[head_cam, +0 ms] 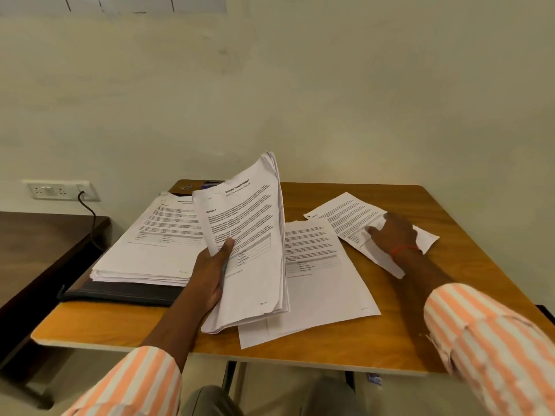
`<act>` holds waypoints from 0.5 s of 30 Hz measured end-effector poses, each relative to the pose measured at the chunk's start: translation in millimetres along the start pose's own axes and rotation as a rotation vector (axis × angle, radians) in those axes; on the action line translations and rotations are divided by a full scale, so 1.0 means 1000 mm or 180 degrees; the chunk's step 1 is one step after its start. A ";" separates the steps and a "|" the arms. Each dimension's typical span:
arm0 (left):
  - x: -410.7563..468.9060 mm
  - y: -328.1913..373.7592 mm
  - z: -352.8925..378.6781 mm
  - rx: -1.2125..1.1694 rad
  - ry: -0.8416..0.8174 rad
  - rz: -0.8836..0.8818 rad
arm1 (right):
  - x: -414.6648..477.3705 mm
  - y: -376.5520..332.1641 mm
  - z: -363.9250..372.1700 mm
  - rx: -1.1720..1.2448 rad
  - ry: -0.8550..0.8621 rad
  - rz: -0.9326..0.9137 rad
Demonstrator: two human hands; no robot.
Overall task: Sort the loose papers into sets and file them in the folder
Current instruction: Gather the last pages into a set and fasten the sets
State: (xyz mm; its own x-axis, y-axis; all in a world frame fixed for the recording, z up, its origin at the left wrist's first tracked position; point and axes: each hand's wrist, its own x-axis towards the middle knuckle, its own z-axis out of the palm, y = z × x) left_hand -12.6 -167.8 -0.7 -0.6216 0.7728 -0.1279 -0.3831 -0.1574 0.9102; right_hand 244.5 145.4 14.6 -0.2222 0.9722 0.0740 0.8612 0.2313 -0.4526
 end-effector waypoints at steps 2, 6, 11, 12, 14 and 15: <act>0.001 -0.001 0.000 0.0053 -0.0007 0.0051 | 0.029 0.019 -0.001 -0.0249 -0.0143 0.0233; 0.004 -0.005 0.001 0.0294 -0.0033 0.0210 | 0.044 0.038 0.008 -0.0319 -0.0274 0.0480; 0.004 -0.005 0.001 0.0572 -0.0107 0.0331 | 0.048 0.033 0.019 -0.0288 -0.0170 0.0543; 0.004 -0.005 0.000 0.0574 -0.0103 0.0322 | 0.047 0.031 0.016 -0.0276 -0.0174 0.0599; 0.003 -0.005 0.000 0.0550 -0.0048 0.0319 | 0.038 0.023 0.005 -0.0074 -0.0250 0.0699; 0.003 -0.004 0.001 0.0563 -0.0041 0.0330 | 0.034 0.020 -0.001 0.0142 -0.0276 0.0692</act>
State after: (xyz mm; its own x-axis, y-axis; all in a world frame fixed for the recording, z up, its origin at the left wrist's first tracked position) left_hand -11.7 -163.9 -4.6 -0.6422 0.7661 -0.0260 -0.1909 -0.1270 0.9734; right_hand 254.9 183.0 9.1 -0.0737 0.9917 -0.1054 0.8725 0.0130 -0.4885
